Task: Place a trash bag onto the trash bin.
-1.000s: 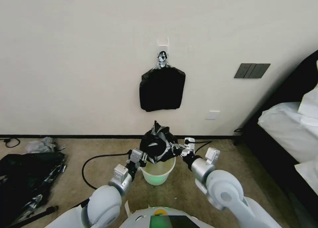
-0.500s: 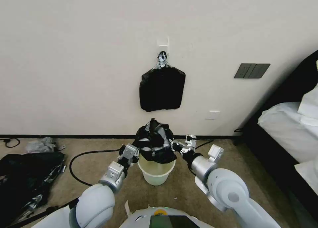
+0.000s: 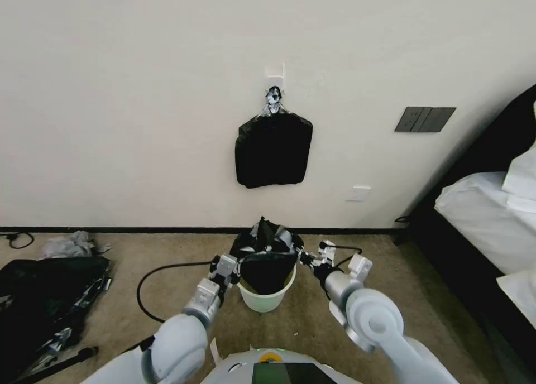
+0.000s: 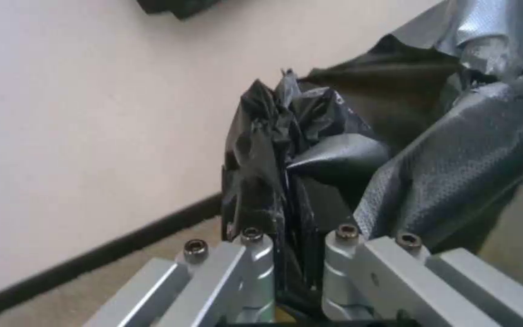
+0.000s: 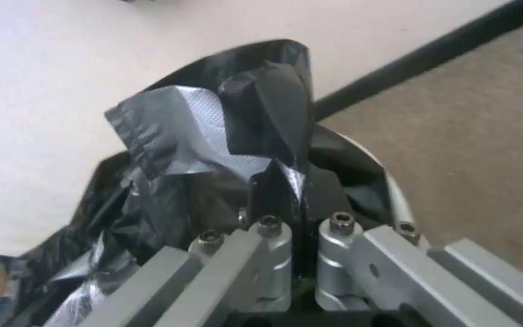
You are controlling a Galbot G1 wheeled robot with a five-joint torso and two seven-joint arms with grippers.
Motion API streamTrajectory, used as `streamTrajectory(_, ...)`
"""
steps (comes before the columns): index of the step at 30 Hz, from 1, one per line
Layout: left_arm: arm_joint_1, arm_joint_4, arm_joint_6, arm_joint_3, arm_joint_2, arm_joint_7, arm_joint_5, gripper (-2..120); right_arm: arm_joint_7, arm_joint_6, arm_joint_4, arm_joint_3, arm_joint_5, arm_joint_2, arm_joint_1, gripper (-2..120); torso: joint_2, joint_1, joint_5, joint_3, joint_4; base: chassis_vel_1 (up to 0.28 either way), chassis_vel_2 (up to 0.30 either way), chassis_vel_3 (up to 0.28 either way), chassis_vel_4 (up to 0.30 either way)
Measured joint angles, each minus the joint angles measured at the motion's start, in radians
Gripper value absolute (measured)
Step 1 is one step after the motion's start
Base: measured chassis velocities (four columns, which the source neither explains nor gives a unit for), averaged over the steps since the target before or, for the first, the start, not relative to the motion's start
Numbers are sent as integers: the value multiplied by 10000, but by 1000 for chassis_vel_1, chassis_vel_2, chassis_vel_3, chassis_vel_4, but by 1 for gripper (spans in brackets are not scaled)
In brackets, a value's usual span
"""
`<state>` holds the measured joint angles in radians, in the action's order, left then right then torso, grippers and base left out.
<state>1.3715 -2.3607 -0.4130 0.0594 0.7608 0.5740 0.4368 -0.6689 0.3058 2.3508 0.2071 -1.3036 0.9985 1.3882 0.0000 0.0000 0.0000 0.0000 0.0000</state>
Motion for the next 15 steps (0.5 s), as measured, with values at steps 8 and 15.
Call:
streamTrajectory(8,225,-116,446,709,-330,587,-340,7,-58,-192,587,-220,541,-1056,978,0,0,0,-2,0,-2,0,0,0,0)
streamTrajectory(15,1327,-666,390,357,-1102,1089,-254,7,-502,-167,1227,-433,288,-1809,1384,0,0,0,0,0,1,0,0,0,0)
